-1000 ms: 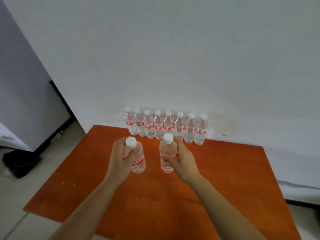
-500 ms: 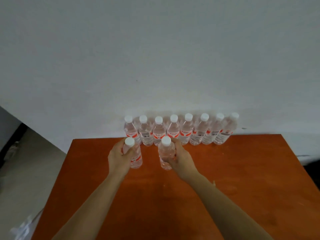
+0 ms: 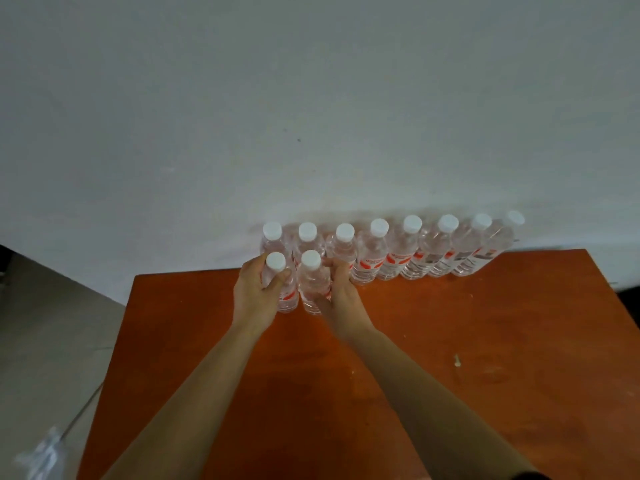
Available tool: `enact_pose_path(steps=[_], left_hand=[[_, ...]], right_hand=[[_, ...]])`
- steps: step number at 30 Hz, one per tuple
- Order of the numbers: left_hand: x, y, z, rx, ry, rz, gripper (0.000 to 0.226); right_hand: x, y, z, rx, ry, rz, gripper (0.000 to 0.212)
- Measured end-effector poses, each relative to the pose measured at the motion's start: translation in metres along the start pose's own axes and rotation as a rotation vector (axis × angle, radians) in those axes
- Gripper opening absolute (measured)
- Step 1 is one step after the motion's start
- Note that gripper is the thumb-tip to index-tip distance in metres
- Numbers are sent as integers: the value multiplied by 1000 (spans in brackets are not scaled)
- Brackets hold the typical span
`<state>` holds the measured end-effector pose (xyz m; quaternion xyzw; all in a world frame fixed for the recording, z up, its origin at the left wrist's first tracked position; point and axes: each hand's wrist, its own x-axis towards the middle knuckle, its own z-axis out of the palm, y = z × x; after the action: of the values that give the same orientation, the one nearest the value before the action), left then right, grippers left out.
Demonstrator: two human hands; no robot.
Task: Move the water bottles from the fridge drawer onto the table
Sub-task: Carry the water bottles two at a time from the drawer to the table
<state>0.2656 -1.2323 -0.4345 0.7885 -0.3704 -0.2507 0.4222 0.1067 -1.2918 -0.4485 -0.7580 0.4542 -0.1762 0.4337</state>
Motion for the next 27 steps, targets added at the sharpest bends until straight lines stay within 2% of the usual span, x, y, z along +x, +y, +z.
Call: enact_pose_path(steps=[8, 11, 14, 21, 27], left_hand=[[-10, 4, -4, 60, -64, 29, 49], [-21, 21, -8, 79, -60, 83, 52], [-35, 46, -12, 223, -11, 194, 57], [-81, 137, 0, 579, 152, 527, 70], [-149, 231, 53, 699, 202, 684, 72]], right_hand=[[-1, -1, -2, -73, 29, 16, 67], [-10, -7, -22, -137, 34, -7, 58], [-24, -14, -59, -209, 68, -80, 50], [-80, -19, -179, -443, 485, -188, 56], [-170, 16, -286, -642, 770, -110, 65]])
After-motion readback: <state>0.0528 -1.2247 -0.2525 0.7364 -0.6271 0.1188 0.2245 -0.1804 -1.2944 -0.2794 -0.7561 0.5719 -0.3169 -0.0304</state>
